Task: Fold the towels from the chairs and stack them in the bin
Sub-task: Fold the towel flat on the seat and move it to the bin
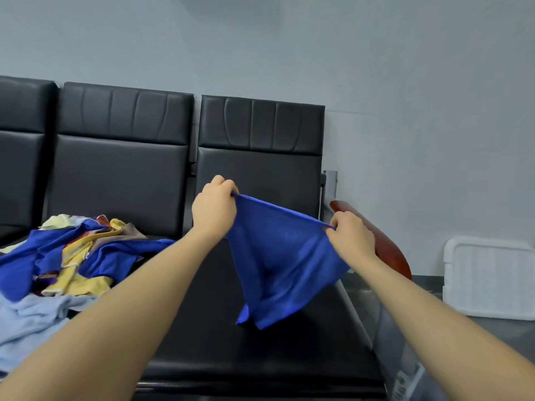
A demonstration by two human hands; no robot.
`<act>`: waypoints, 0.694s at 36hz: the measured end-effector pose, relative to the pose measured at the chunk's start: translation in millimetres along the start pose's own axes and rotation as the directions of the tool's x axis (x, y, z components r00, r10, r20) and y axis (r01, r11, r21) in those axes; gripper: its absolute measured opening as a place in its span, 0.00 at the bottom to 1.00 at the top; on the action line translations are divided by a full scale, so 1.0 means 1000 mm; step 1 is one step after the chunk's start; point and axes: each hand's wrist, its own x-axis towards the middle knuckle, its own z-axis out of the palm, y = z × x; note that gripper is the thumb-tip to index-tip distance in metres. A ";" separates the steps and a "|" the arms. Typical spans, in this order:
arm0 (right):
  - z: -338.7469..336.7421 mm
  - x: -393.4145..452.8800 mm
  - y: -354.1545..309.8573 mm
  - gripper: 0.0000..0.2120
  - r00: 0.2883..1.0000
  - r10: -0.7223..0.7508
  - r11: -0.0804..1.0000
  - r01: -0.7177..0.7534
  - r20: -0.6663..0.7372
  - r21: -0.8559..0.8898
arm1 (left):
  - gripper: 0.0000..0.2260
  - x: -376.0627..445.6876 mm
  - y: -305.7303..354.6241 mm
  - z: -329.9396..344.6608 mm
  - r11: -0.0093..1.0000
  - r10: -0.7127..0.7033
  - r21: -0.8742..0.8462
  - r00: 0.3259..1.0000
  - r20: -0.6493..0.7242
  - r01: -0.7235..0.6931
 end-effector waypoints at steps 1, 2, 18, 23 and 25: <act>-0.003 0.001 0.001 0.04 1.000 0.005 1.000 -0.005 -0.011 -0.008 | 0.11 0.002 -0.003 -0.003 1.000 -0.013 -0.005 1.000 0.008 0.013; -0.005 0.002 0.001 0.04 1.000 0.004 1.000 -0.004 -0.025 -0.013 | 0.12 0.004 -0.004 -0.006 1.000 -0.019 -0.001 1.000 0.012 0.019; -0.044 0.023 -0.011 0.08 0.982 0.068 0.995 -0.080 -0.179 -0.061 | 0.14 0.019 0.007 -0.037 0.937 -0.299 -0.222 0.949 -0.102 0.271; -0.061 0.025 -0.007 0.11 0.976 0.060 0.993 -0.079 -0.207 -0.086 | 0.15 0.026 0.005 -0.051 0.896 -0.388 -0.283 0.914 -0.120 0.343; -0.064 0.023 -0.003 0.13 0.973 0.049 0.992 -0.072 -0.225 -0.099 | 0.15 0.027 0.004 -0.052 0.902 -0.380 -0.267 0.917 -0.122 0.339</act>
